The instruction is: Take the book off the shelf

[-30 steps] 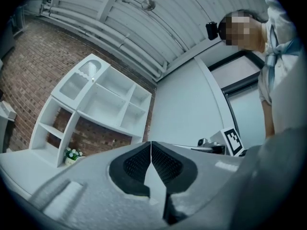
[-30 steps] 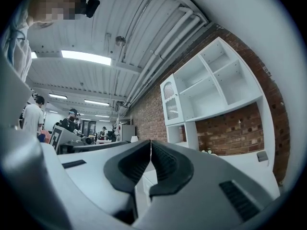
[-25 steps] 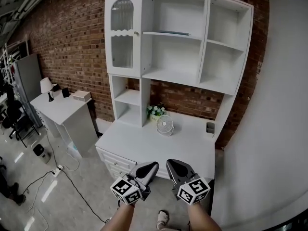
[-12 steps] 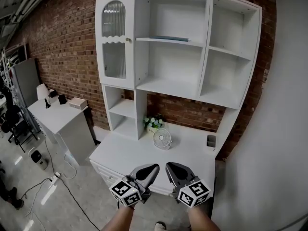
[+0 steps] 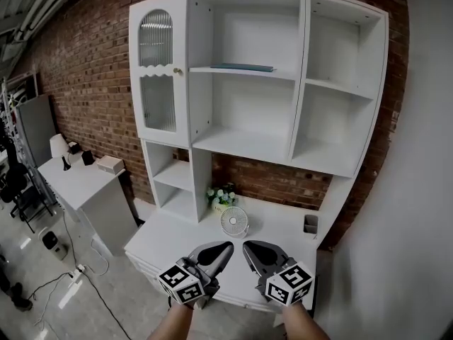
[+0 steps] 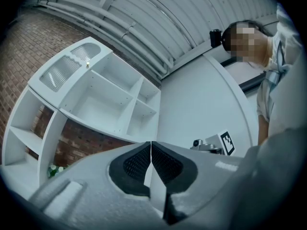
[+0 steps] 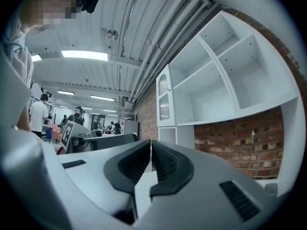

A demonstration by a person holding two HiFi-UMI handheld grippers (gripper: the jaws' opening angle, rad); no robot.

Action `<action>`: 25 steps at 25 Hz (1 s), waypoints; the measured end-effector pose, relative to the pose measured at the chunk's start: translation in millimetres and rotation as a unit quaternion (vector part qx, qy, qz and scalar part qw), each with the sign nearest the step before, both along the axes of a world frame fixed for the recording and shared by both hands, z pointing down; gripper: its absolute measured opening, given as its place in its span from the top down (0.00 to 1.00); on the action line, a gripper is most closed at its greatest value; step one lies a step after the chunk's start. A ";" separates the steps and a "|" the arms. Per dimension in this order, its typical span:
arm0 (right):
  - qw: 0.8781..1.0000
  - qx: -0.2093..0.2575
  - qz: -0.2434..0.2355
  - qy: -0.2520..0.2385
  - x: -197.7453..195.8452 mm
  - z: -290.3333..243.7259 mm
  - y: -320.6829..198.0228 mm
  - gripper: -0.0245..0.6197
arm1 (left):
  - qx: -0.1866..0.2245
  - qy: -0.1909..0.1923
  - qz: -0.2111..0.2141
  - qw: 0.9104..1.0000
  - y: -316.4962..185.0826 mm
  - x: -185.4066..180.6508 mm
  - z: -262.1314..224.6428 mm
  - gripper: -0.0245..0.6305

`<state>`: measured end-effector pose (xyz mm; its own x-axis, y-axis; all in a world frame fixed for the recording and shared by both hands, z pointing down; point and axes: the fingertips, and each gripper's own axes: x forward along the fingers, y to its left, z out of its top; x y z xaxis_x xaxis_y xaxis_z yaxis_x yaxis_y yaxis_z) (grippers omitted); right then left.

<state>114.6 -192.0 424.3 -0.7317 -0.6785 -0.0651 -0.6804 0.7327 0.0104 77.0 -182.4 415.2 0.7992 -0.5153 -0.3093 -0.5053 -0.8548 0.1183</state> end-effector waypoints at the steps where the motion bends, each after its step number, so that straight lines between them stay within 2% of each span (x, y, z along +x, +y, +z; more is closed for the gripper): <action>1: 1.000 -0.001 -0.002 0.002 -0.1 -1.5 -4.3 0.93 | 0.000 -0.002 0.002 1.000 -5.0 1.6 -1.3 0.95; 7: 1.000 -0.007 -0.015 0.002 -8.8 -8.0 -27.7 0.93 | -0.003 -0.014 0.010 1.000 -32.0 4.4 -6.3 0.95; 13: 1.000 -0.007 -0.001 0.004 -8.4 -14.9 -49.9 0.93 | -0.001 -0.014 0.011 1.000 -57.7 -3.9 -10.5 0.95; 16: 0.999 0.009 0.002 0.036 -11.9 -24.7 -60.9 0.93 | 0.002 -0.017 0.017 1.000 -72.4 -8.2 -19.8 0.95; 21: 0.994 0.049 -0.001 0.097 -18.3 -57.7 -79.7 0.93 | 0.015 -0.050 0.019 0.998 -99.9 -15.2 -45.3 0.95; 25: 0.990 0.061 -0.001 0.124 -19.5 -79.7 -94.2 0.93 | 0.031 -0.058 0.032 0.997 -115.2 -19.8 -69.3 0.95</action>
<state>95.1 -286.2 344.6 -0.7368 -0.6752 0.0346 -0.6446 0.7170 0.2654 57.2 -297.7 345.8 0.8621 -0.4449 -0.2428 -0.4569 -0.8895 0.0073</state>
